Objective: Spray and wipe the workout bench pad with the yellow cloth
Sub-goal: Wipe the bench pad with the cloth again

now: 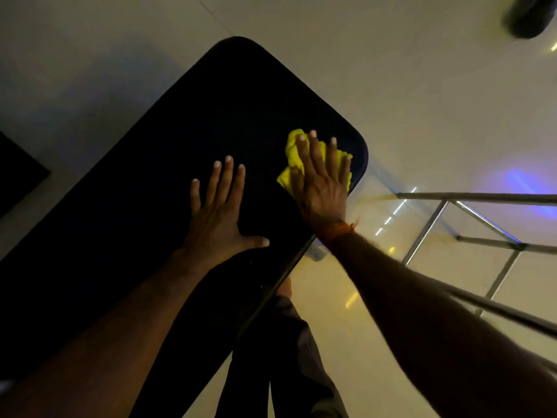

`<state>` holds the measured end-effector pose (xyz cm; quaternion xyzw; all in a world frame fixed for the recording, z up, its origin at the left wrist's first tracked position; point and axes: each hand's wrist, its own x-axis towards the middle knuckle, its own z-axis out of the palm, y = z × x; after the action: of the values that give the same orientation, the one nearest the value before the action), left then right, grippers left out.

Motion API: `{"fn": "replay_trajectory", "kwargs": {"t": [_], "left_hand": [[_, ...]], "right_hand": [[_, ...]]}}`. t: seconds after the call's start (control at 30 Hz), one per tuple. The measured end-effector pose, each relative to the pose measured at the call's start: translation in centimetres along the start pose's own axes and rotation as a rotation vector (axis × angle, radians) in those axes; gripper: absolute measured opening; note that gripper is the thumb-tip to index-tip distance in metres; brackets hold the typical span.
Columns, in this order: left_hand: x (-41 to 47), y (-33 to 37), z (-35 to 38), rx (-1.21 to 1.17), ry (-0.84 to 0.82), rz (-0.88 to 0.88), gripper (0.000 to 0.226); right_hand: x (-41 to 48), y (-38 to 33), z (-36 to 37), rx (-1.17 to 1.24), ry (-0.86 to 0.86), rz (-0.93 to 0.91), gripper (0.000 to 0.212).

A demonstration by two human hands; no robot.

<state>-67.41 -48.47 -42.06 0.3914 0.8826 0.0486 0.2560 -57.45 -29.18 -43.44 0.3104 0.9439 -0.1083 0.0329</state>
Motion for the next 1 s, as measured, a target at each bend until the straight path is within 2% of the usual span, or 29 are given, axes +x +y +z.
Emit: {"fn": "replay_trajectory", "kwargs": {"t": [0.03, 0.07, 0.13, 0.17, 0.2, 0.23, 0.33, 0.37, 0.4, 0.5, 0.53, 0.57, 0.67, 0.7, 0.73, 0.8, 0.83, 0.87, 0.9, 0.97, 1.0], "left_hand": [[-0.2, -0.4, -0.1, -0.019, 0.007, -0.026, 0.147], [-0.3, -0.8, -0.2, -0.039, 0.016, -0.054, 0.147], [-0.5, -1.6, -0.5, -0.07, 0.035, -0.107, 0.149], [-0.7, -2.1, -0.7, -0.079, 0.042, -0.13, 0.15], [-0.9, -2.8, -0.8, -0.079, 0.05, -0.153, 0.151], [-1.1, -3.6, -0.9, -0.076, 0.06, -0.176, 0.151], [-1.5, -5.5, -1.2, -0.082, 0.078, -0.22, 0.152], [-1.6, -5.9, -1.3, -0.09, 0.083, -0.235, 0.152], [-1.8, -6.2, -1.4, -0.099, 0.09, -0.257, 0.151], [-2.4, -7.1, -1.6, -0.134, 0.109, -0.365, 0.15], [-2.8, -7.6, -1.6, -0.14, 0.115, -0.393, 0.15], [-3.1, -8.1, -1.6, -0.138, 0.119, -0.409, 0.15], [-4.0, -9.3, -1.2, -0.124, 0.122, -0.403, 0.15], [-4.2, -9.3, -1.1, -0.128, 0.135, -0.412, 0.15], [-4.3, -9.1, -1.1, -0.137, 0.148, -0.425, 0.15], [-4.6, -8.9, -1.2, -0.161, 0.157, -0.458, 0.15], [-4.9, -8.9, -1.1, -0.17, 0.157, -0.48, 0.15], [-5.3, -9.0, -1.1, -0.176, 0.157, -0.504, 0.149], [-5.8, -9.2, -1.0, -0.182, 0.157, -0.523, 0.149], [-6.5, -9.4, -0.8, -0.189, 0.159, -0.543, 0.149], [-6.8, -9.5, -0.7, -0.187, 0.159, -0.547, 0.149]], "right_hand": [[-0.1, -2.3, 0.5, 0.027, -0.004, 0.049, 0.06], [-0.6, -4.2, 1.0, 0.023, -0.016, -0.014, 0.06], [-1.2, -5.5, 1.6, -0.032, -0.078, -0.319, 0.059], [-0.3, -4.9, 1.5, -0.053, -0.086, -0.433, 0.058], [1.0, -4.4, 1.3, -0.059, -0.072, -0.47, 0.057], [2.4, -4.5, 1.2, -0.048, -0.048, -0.423, 0.057], [4.0, -7.9, 1.6, 0.051, -0.028, -0.087, 0.059], [3.4, -9.6, 1.9, 0.066, -0.037, -0.074, 0.06], [2.5, -10.9, 2.0, 0.065, -0.059, -0.154, 0.061], [2.6, -10.6, 1.6, 0.012, -0.151, -0.569, 0.062], [4.1, -10.3, 1.5, -0.004, -0.136, -0.611, 0.06], [5.8, -10.5, 1.5, 0.0, -0.108, -0.561, 0.058], [8.1, -14.3, 1.8, 0.048, -0.048, -0.126, 0.06], [7.3, -15.9, 2.1, 0.029, -0.048, -0.134, 0.062], [6.1, -17.1, 2.3, 0.004, -0.066, -0.284, 0.064], [4.9, -16.8, 2.6, -0.08, -0.163, -0.766, 0.063], [6.1, -16.0, 2.4, -0.118, -0.185, -0.92, 0.061], [7.8, -15.7, 2.2, -0.142, -0.158, -0.947, 0.059], [9.5, -15.9, 2.1, -0.138, -0.118, -0.842, 0.057], [12.0, -17.5, 1.8, -0.032, -0.062, -0.393, 0.057], [11.9, -18.7, 2.0, 0.003, -0.049, -0.241, 0.058]]}}
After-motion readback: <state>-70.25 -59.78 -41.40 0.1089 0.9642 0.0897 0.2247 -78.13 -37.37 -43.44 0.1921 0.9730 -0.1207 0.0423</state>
